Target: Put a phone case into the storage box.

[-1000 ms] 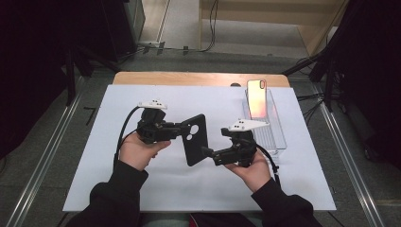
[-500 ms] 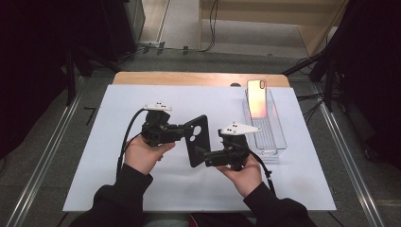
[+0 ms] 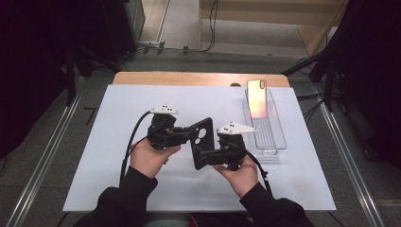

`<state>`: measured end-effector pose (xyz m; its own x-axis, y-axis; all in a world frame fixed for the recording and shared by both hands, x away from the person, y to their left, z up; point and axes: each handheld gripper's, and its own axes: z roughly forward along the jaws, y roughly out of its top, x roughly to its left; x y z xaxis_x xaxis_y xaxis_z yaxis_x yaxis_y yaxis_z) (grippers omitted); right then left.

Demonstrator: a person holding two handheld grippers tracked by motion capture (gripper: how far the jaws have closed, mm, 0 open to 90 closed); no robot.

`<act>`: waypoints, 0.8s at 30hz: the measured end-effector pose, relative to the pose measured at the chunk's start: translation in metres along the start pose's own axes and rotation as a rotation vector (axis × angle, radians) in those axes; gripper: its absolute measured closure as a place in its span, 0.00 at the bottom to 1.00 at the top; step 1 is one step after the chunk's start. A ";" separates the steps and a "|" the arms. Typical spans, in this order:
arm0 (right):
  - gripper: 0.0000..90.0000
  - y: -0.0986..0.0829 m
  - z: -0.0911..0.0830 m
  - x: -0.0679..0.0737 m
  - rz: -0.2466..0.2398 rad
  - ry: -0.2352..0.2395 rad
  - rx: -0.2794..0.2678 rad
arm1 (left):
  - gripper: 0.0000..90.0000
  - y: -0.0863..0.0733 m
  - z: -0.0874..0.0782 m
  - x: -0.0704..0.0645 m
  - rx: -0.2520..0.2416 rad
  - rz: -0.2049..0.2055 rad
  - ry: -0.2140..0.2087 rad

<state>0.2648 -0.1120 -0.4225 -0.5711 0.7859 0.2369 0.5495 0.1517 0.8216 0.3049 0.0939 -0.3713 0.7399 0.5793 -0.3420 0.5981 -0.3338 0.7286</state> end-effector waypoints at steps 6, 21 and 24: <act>0.00 0.000 0.003 0.003 -0.002 -0.018 -0.007 | 0.85 -0.001 0.004 -0.005 0.009 0.001 0.008; 0.13 0.000 0.003 0.000 -0.004 -0.020 0.000 | 0.85 -0.003 0.007 -0.009 0.011 -0.006 -0.011; 0.13 0.001 0.003 0.000 -0.009 -0.012 0.004 | 0.84 -0.002 0.006 -0.009 0.007 -0.009 -0.014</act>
<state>0.2671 -0.1103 -0.4230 -0.5685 0.7918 0.2232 0.5468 0.1610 0.8217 0.2986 0.0848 -0.3735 0.7386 0.5717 -0.3574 0.6072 -0.3338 0.7210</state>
